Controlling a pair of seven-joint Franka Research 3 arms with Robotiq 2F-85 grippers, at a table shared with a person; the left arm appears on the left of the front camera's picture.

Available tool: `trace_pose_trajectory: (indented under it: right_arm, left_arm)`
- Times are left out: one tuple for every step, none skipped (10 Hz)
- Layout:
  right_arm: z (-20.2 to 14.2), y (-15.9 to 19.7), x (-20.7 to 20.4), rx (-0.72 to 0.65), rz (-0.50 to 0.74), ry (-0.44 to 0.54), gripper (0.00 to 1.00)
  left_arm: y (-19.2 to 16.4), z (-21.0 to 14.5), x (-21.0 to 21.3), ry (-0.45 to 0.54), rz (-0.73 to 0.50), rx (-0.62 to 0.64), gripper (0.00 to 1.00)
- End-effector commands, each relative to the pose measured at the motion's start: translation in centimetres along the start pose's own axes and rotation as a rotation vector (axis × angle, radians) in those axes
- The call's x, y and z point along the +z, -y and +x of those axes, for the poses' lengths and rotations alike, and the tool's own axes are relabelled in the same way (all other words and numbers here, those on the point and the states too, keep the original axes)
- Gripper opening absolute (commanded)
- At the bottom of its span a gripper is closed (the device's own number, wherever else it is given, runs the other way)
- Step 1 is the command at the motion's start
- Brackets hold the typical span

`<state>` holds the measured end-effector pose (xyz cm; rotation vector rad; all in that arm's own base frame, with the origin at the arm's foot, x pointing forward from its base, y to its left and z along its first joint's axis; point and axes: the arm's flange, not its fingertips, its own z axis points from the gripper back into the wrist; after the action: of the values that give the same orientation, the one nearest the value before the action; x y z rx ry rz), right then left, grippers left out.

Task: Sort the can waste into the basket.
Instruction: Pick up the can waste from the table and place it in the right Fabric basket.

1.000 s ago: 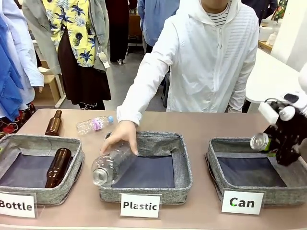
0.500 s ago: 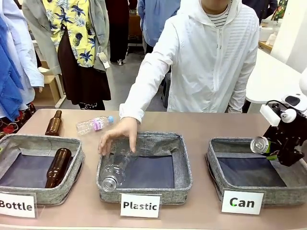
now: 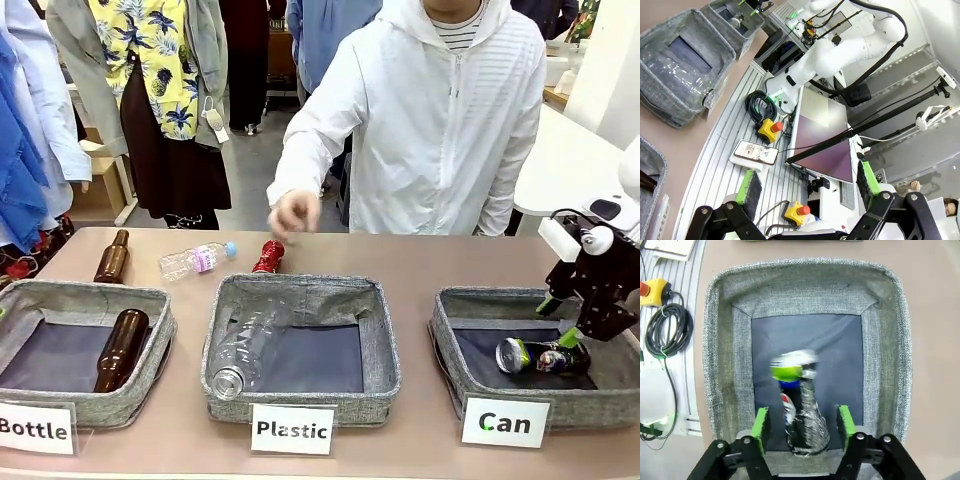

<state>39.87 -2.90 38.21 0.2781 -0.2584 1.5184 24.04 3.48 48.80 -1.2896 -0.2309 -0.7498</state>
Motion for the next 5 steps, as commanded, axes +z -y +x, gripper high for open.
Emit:
trace_pose_trajectory:
  right_arm:
    - [-0.2, 1.2, 0.2, 0.029, 0.007, 0.015, 1.00]
    - [-0.3, 1.7, 0.2, 0.015, 0.021, 0.036, 1.00]
    - [-0.6, 2.6, 0.4, -0.025, 0.066, 0.126, 1.00]
    - [-0.5, 3.9, 0.9, -0.211, 0.059, 0.343, 1.00]
    - [-0.1, 5.5, 1.4, -0.449, -0.015, 0.611, 1.00]
  left_arm:
    - [0.2, -0.2, -0.1, -0.007, -0.006, 0.014, 1.00]
    - [0.2, -0.2, -0.1, -0.007, -0.006, 0.014, 1.00]
    - [0.2, -0.2, -0.1, -0.007, -0.006, 0.014, 1.00]
    - [0.2, -0.2, -0.1, -0.007, -0.006, 0.014, 1.00]
    - [0.2, -0.2, -0.1, -0.007, -0.006, 0.014, 1.00]
